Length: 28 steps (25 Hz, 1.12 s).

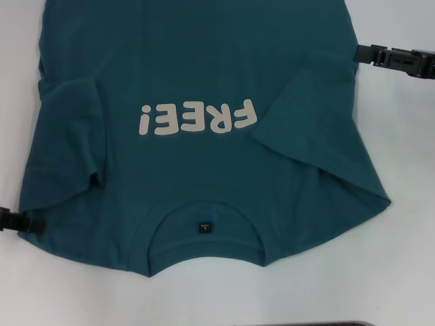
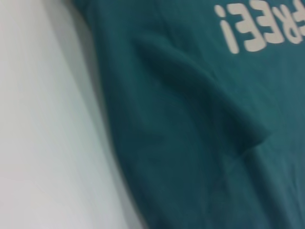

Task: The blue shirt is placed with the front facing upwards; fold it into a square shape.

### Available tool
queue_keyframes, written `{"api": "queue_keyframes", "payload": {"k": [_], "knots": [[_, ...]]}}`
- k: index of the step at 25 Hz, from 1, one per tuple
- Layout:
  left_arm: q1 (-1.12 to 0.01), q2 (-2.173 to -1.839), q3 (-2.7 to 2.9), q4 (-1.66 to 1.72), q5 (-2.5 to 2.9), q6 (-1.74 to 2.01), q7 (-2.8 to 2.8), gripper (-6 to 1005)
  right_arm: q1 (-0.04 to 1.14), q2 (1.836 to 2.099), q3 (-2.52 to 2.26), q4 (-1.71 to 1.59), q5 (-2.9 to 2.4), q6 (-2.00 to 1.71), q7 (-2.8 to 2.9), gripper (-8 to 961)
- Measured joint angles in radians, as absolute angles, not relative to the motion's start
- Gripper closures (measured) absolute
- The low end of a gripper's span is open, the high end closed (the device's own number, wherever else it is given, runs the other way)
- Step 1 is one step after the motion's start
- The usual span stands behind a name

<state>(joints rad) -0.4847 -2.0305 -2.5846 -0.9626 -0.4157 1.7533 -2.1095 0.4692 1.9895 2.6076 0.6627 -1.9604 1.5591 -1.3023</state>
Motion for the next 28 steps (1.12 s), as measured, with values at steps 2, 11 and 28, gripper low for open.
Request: {"api": "queue_keyframes", "payload": {"k": [2,11,28], "knots": [[-0.484,-2.030,-2.579,-0.960,-0.406,1.742,-2.117,428,0.468,1.990,2.608,0.663,-1.960,1.559,-1.302,204],[-0.484,-2.033,-2.580,-0.964,-0.392,1.732,-2.133,723,0.465,1.989,2.608,0.663,-1.957,1.563,-1.303,205],[-0.482,-2.007,-2.583,-0.966,-0.401,1.819,-2.123,968,0.448,1.973,2.601,0.663,-1.973,1.618,-1.304,205]]}}
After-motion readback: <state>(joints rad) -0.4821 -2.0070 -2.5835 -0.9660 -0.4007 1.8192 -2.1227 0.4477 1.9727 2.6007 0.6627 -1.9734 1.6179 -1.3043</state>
